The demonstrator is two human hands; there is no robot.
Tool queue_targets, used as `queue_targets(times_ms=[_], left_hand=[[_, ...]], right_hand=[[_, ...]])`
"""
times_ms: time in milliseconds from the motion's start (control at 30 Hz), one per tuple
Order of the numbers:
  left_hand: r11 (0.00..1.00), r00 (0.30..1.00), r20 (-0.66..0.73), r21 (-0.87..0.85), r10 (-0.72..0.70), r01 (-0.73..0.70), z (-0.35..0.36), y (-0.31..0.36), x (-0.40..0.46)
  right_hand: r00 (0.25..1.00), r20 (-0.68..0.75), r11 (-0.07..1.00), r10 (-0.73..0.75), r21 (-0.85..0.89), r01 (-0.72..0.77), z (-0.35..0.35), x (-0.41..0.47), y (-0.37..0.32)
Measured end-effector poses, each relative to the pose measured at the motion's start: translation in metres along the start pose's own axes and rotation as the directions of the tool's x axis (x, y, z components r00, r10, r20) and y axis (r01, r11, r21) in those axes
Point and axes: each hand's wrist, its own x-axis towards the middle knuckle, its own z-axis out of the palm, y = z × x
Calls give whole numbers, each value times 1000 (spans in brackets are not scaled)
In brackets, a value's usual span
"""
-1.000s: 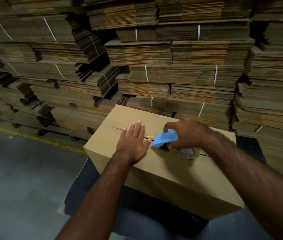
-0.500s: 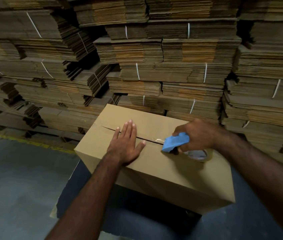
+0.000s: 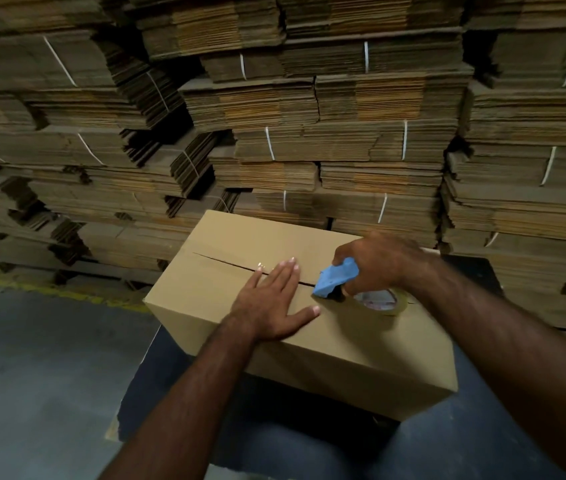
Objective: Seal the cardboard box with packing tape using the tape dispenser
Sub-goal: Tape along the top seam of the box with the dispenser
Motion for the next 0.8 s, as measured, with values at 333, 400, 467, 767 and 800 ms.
queue_targets(times_ms=[333, 400, 467, 767, 800], left_hand=[[999, 997, -79, -38, -19, 16, 0, -5, -23], [998, 997, -71, -66, -25, 20, 1, 8, -20], [996, 996, -64, -65, -60, 55, 3, 9, -17], [998, 997, -48, -37, -58, 56, 5, 7, -20], [997, 997, -46, -33, -64, 63, 5, 7, -20]], right_hand=[[997, -40, 998, -68, -21, 67, -10, 5, -30], [998, -31, 998, -62, -17, 61, -12, 5, -30], [997, -15, 997, -80, -7, 80, -13, 4, -27], [993, -33, 993, -116, -25, 116, -5, -39, 23], [995, -23, 995, -101, -24, 101, -5, -34, 18]])
